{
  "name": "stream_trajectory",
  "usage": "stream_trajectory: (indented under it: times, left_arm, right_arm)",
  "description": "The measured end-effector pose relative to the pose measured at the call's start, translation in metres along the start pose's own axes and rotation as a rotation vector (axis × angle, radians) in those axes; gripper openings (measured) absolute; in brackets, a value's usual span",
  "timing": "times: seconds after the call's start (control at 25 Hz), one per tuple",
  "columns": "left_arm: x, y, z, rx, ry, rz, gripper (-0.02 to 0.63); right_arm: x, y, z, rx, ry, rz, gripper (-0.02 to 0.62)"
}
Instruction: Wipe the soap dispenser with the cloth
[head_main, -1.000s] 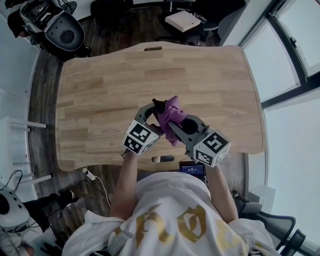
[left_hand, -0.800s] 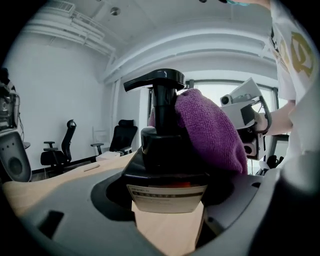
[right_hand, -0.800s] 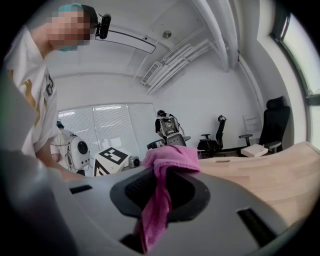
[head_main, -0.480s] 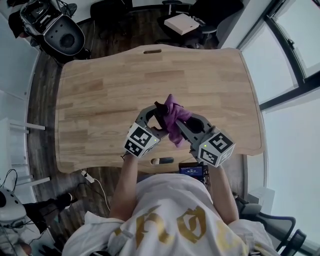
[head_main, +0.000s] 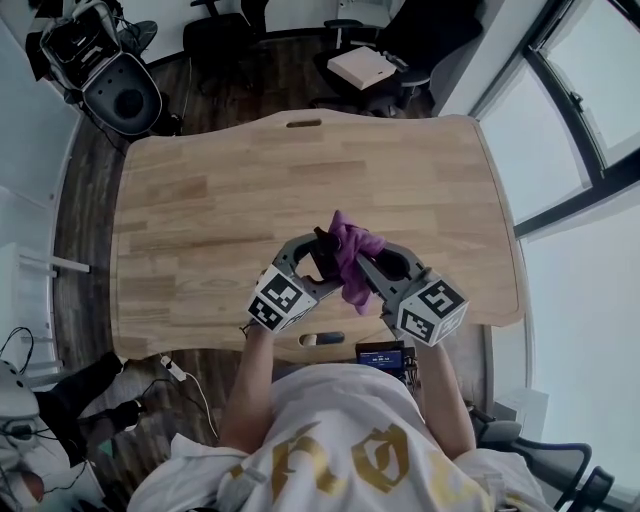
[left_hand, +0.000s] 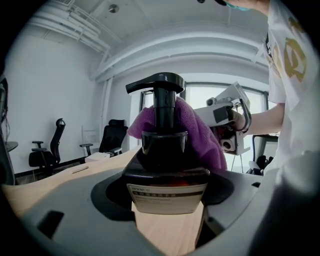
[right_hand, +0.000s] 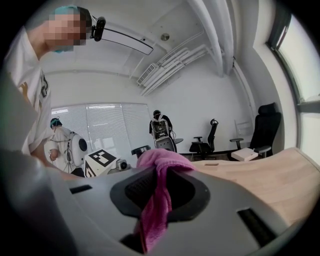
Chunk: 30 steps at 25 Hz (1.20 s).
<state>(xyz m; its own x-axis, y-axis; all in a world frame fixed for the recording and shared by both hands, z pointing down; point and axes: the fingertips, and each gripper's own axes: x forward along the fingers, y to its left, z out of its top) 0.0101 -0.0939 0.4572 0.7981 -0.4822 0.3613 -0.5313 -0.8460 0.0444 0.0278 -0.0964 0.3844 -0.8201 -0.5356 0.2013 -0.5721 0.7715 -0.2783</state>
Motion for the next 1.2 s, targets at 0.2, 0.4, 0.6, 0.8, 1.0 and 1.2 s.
stream_trajectory:
  times: [0.2,0.4,0.6,0.8,1.0,1.2]
  left_arm:
    - [0.005,-0.014,0.009,0.037,-0.021,-0.072,0.357]
    - [0.008,-0.023,0.009,0.048,-0.006,-0.122,0.356]
    - [0.009,-0.033,0.005,0.056,0.013,-0.178,0.356]
    - [0.007,-0.034,0.005,0.050,-0.001,-0.200,0.356]
    - [0.006,-0.031,0.007,0.053,0.002,-0.213,0.356]
    - [0.006,-0.029,0.000,0.070,0.042,-0.215,0.356]
  right_arm:
    - [0.000,-0.011,0.011,-0.027,-0.006,-0.008,0.057]
    - [0.003,-0.013,0.012,-0.064,0.024,0.023,0.057]
    - [0.010,-0.009,0.014,-0.052,0.013,0.061,0.057]
    - [0.018,-0.004,0.015,-0.045,0.001,0.144,0.057]
    - [0.025,-0.006,0.017,-0.033,0.014,0.209,0.057]
    - [0.036,-0.007,0.011,-0.075,0.089,0.231,0.057]
